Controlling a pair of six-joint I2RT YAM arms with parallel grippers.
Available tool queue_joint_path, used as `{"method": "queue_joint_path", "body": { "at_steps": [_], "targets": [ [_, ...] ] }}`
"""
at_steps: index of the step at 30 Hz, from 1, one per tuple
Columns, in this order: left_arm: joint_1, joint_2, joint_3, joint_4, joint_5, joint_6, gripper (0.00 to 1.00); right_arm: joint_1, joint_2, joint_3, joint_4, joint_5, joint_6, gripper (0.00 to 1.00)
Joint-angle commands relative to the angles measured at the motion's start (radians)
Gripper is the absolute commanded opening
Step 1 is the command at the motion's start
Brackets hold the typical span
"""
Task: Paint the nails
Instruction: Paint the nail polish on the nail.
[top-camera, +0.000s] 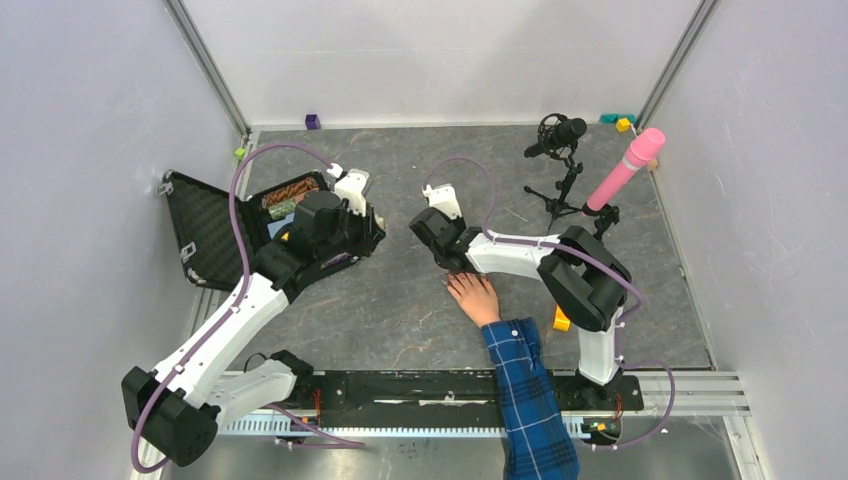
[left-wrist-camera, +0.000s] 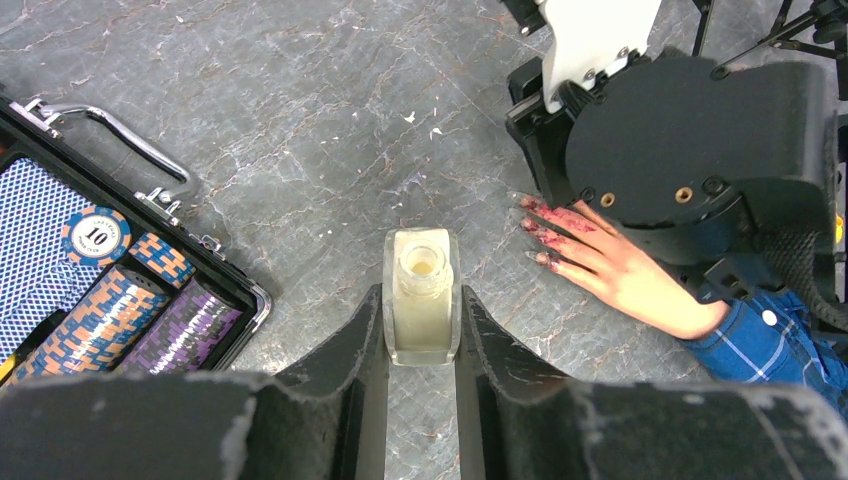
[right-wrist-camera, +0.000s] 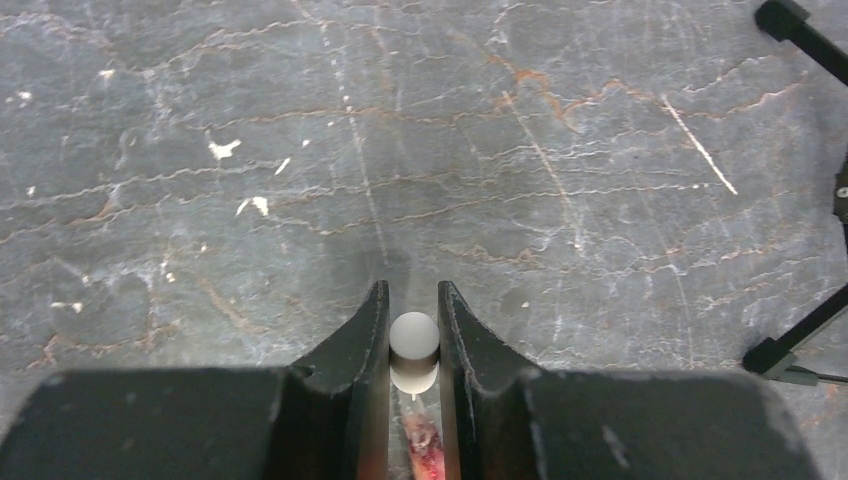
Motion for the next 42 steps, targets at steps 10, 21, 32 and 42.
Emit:
{"method": "queue_joint_path", "body": {
  "at_steps": [10, 21, 32, 42],
  "targets": [
    [0.007, -0.010, 0.005, 0.027, -0.013, -0.001, 0.04, -0.028, -0.056, -0.030, 0.033, 0.038, 0.005, 0.00],
    [0.007, -0.011, 0.005, 0.027, -0.011, -0.001, 0.04, -0.022, -0.028, -0.013, 0.065, -0.029, 0.005, 0.00],
    [0.006, -0.010, 0.006, 0.027, -0.010, -0.002, 0.04, -0.007, -0.021, -0.009, 0.063, -0.028, -0.010, 0.00],
    [0.007, -0.013, 0.005, 0.027, -0.011, -0.002, 0.04, 0.008, -0.021, 0.000, 0.064, -0.046, -0.011, 0.00]
  ]
}}
